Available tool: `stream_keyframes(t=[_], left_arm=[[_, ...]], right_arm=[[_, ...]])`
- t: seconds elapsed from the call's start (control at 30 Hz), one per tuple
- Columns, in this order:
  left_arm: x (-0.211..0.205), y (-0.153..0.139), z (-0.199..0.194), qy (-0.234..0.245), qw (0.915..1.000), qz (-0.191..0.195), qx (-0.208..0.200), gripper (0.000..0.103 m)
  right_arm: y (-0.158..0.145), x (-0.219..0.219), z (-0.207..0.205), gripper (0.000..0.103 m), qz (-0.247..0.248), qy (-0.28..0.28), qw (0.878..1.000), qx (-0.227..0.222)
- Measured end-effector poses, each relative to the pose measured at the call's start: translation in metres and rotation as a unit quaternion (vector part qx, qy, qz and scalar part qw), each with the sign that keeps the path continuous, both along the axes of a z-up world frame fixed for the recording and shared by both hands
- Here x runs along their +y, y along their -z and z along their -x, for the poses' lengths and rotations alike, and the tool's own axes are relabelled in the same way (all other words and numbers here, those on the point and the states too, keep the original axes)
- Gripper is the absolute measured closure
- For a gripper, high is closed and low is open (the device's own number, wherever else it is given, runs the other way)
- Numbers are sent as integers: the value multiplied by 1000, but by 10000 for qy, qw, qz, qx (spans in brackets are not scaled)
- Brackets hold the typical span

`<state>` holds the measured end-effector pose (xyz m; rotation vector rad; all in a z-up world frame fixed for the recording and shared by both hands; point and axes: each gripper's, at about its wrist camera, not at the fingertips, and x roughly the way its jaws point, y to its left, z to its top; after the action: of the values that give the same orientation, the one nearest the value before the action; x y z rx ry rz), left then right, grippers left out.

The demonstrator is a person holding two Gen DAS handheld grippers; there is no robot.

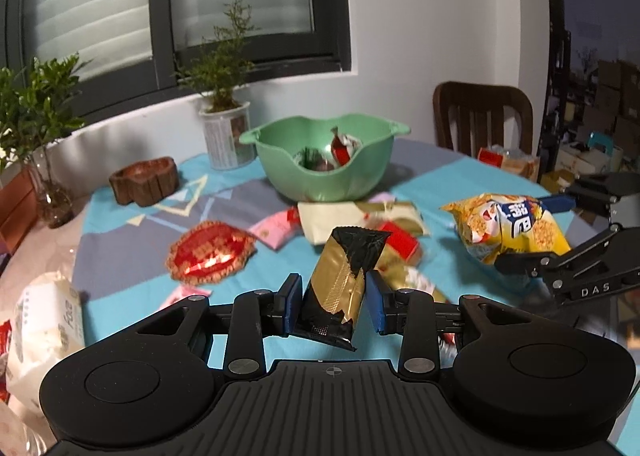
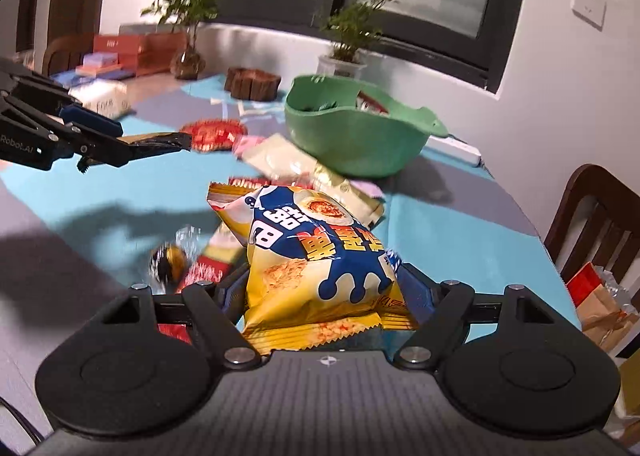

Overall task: Organize snacks
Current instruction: 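Grasp the black-gold bar with the left tool while the right tool lifts the yellow chip bag, then carry both snacks over the green bowl and open both tools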

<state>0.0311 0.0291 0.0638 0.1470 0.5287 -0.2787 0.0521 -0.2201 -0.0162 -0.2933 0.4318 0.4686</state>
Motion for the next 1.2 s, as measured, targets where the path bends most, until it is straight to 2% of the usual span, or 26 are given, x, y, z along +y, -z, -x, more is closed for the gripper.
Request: stream_keyframes(t=[0.23,0.5,0.73,0.87,0.97,1.1,1.2], left_arm=[[-13,-29,-32,-121,9999,77,-39,5],[-34,-58,-103,-365,9988,334,-40,5],[-50,-44,-177,-532,9962,652,230,4],[-50,-26,-210,-653,9914,979,579,0],[-39,-26,-213,-706,9873,1305,573,0],[-24,-37,-196,-885,9883,1234,163,0],[-11,-44,-180,-949,9874,1264,-2,0]], right_arm=[[-21,-12,-17,23,-543,88,9985,43],[-51,-16,-51,23,-951,166,9952,-168],[-72,-25,-92,23,-1176,281,9922,-312],[-78,-30,-120,23,-1338,402,9897,-326],[-82,-31,-144,23,-1603,463,9857,-220],[-86,-22,-176,23,-1824,440,9821,-155],[-88,-6,-197,23,-1869,379,9816,-112]])
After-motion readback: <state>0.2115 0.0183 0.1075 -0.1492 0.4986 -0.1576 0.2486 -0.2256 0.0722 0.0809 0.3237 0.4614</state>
